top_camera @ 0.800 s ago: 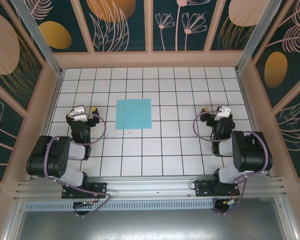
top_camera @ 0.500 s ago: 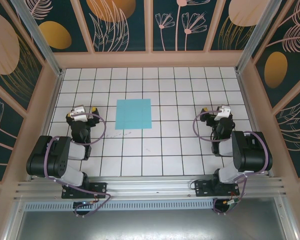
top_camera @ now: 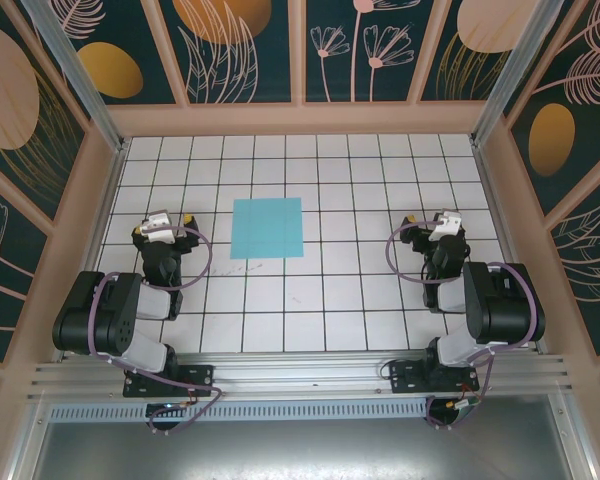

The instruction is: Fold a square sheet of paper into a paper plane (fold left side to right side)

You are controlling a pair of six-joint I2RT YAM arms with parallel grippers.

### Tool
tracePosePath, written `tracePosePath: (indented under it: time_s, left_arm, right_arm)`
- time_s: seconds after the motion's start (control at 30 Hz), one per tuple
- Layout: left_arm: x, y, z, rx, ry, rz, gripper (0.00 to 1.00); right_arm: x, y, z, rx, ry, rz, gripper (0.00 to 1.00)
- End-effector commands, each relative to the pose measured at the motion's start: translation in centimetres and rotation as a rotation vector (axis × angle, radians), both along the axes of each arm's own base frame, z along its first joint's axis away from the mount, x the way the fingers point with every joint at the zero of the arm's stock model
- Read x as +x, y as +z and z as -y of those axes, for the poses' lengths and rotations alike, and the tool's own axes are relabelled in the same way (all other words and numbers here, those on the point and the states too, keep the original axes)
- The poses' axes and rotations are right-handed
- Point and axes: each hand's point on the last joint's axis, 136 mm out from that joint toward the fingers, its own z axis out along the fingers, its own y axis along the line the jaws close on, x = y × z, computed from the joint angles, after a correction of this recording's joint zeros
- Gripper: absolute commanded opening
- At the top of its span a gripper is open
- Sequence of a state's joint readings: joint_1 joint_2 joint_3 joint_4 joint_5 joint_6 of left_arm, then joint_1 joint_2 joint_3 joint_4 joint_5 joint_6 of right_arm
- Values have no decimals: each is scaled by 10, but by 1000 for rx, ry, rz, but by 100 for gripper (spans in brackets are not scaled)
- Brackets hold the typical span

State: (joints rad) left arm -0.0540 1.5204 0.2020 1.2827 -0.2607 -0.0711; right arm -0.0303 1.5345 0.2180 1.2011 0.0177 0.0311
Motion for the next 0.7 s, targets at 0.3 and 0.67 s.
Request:
tracePosePath:
  time_s: [0.3, 0.67]
  left_arm:
    - [14, 58, 0, -65, 9, 16, 99]
    - [30, 68, 108, -370, -356, -224, 98]
  right_arm:
    - [19, 24, 1, 9, 6, -14, 99]
    - [-1, 101, -38, 211, 56, -75, 99]
